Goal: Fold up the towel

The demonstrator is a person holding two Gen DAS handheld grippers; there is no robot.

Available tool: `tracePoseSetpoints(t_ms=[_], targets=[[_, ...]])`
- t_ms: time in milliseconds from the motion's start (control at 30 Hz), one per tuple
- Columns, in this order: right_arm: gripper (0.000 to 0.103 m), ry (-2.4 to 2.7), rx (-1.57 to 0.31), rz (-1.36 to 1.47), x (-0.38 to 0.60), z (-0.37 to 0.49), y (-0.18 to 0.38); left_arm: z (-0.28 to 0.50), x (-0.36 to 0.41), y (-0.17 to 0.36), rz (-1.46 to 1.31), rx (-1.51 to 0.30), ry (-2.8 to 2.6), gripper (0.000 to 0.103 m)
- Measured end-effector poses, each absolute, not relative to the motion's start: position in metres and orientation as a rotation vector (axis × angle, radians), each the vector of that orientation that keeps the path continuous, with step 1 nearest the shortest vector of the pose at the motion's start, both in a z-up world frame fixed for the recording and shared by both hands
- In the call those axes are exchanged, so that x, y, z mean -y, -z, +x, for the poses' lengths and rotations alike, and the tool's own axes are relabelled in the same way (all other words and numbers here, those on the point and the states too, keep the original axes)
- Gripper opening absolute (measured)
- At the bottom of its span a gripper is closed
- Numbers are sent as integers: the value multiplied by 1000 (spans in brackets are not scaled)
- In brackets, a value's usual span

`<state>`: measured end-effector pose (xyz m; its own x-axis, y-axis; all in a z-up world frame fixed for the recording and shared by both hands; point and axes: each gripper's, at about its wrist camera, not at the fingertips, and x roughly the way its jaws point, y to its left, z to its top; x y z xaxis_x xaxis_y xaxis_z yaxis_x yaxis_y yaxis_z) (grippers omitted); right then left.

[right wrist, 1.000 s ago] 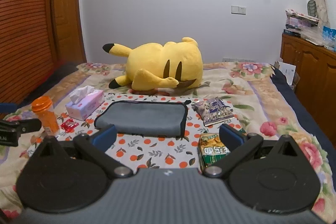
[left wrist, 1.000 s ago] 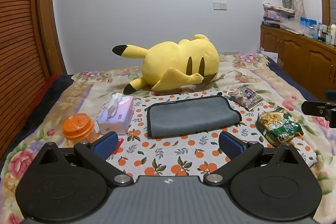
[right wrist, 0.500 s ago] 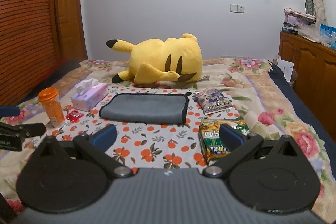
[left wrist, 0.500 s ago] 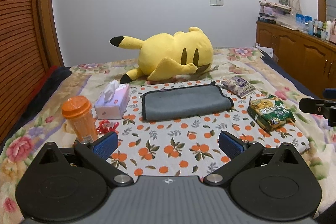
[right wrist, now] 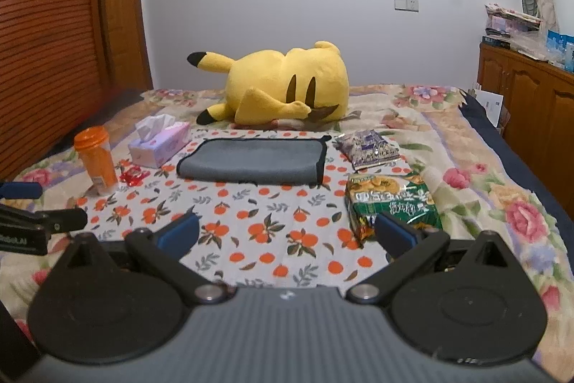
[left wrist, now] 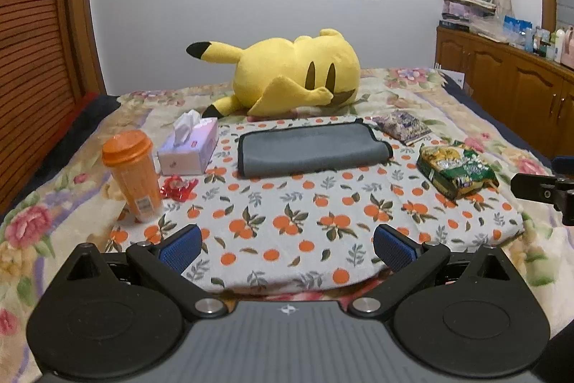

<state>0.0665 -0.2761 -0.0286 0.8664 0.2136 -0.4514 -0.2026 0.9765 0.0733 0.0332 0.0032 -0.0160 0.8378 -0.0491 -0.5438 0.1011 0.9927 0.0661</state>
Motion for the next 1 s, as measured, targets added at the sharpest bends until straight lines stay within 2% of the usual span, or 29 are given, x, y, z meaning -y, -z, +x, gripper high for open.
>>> tracePoseSetpoints(t_ms=[633,1000], targets=[[103,-195,-504,-13,274,55,47,22,-10,31,58,-584,63,103],[103,-181,-477,-1,280,50,47,12,-3,27,103,-528,53,103]])
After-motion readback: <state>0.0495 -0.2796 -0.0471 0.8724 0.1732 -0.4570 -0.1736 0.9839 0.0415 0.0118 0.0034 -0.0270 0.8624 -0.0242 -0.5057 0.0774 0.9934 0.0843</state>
